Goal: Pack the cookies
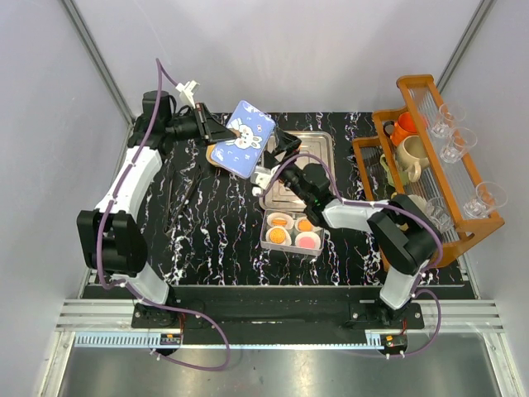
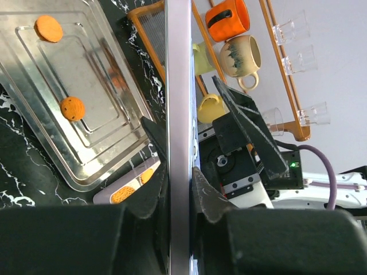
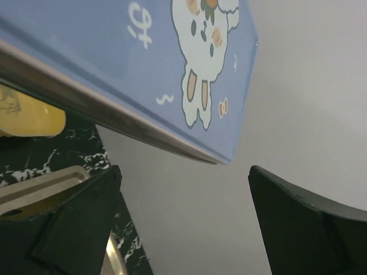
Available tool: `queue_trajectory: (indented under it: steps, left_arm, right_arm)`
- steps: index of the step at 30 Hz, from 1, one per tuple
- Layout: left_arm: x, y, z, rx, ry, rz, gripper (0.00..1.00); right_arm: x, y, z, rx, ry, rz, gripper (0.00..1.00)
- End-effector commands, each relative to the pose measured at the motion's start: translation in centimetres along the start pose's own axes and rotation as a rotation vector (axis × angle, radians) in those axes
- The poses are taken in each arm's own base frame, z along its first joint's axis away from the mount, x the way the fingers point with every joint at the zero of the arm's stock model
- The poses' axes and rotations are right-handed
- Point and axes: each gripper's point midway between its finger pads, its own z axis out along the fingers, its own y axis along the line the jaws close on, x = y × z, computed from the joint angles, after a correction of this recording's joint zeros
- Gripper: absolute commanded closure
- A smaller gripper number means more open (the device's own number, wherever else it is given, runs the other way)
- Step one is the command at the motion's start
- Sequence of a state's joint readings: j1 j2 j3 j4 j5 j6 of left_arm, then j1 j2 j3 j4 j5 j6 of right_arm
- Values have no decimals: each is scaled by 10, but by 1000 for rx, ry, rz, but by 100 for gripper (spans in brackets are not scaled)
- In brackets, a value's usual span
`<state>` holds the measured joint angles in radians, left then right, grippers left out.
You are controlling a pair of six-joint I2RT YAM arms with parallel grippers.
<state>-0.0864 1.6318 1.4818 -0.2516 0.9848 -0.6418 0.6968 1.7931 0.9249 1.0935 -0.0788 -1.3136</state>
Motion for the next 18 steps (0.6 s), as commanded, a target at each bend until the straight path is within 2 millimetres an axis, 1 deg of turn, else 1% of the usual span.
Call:
queue_trajectory:
  steps: [1, 2, 3, 5, 6, 7, 8, 9, 10, 11, 12, 13, 14, 15, 16, 17, 18]
  left_arm:
    - [-4, -7, -3, 22, 19, 93, 100]
    - [-3, -4, -3, 14, 26, 102, 100]
    - [0, -1, -4, 1, 41, 123, 100]
    - [3, 8, -3, -20, 58, 134, 100]
    - [6, 11, -3, -29, 71, 148, 100]
    - [5, 14, -2, -36, 78, 151, 100]
    - [6, 16, -2, -39, 86, 155, 100]
    - [12, 20, -2, -47, 113, 153, 100]
    - [12, 20, -2, -50, 123, 162, 100]
    - [16, 25, 2, -54, 143, 157, 100]
    - [24, 27, 1, -62, 175, 163, 100]
    - [26, 22, 5, -60, 193, 192, 100]
    - [30, 29, 9, -80, 219, 199, 100]
    - [41, 31, 9, -82, 269, 212, 100]
    - [50, 28, 15, -71, 309, 224, 100]
    - [50, 24, 17, -67, 324, 250, 100]
    - [60, 31, 19, -68, 371, 261, 100]
  right_arm:
    - [20, -34, -12, 8, 155, 189, 0]
    - [23, -34, -14, 3, 184, 246, 0]
    - [26, -34, -19, -29, 213, 268, 0]
    - [32, -37, -25, -38, 253, 317, 0]
    - [35, -35, -32, -74, 285, 339, 0]
    - [37, -39, -35, -80, 301, 362, 0]
    - [45, -42, -40, -74, 337, 416, 0]
    - [50, -45, -45, -100, 376, 447, 1]
    - [54, -47, -48, -110, 401, 478, 1]
    - [66, -50, -54, -101, 447, 539, 1]
    - [70, -53, -58, -125, 484, 568, 2]
    - [73, -56, -61, -126, 504, 597, 2]
    - [79, -50, -69, -153, 544, 650, 2]
    - [76, -59, -69, -145, 539, 671, 2]
    - [76, -60, -71, -150, 548, 695, 2]
    - [75, -50, -79, -198, 579, 753, 2]
    - [75, -59, -80, -185, 584, 783, 2]
